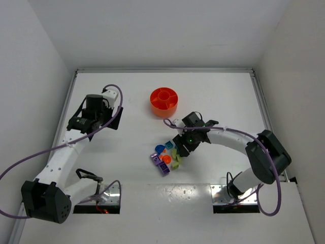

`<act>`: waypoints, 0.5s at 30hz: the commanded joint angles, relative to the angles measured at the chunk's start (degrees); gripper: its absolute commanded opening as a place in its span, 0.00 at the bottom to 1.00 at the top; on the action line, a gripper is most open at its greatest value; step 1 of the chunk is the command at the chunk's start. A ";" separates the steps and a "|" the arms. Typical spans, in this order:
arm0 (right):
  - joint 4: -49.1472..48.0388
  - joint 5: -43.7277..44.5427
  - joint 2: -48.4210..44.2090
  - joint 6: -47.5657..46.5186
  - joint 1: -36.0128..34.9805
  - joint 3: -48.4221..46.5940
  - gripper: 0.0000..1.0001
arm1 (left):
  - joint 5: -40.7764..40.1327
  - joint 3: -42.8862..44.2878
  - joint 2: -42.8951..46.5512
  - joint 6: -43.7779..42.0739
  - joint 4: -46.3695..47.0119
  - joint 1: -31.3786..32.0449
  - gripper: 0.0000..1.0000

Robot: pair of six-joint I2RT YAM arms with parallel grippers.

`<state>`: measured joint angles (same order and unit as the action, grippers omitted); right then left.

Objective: Sort the legos into containers by color

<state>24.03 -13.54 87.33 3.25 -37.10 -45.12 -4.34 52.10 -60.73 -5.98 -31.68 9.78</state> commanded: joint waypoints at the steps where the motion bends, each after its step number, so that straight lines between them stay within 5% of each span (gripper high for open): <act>1: -1.36 0.61 0.82 0.80 -1.83 -0.84 0.59 | -0.67 -0.15 0.70 0.18 1.00 0.50 1.00; 15: -0.65 7.12 4.25 2.64 -2.89 -1.90 0.49 | -0.67 -0.68 0.17 0.18 1.54 0.50 1.00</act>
<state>24.05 -8.51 91.70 4.38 -39.57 -45.15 -4.36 51.57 -60.75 -5.98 -31.59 9.78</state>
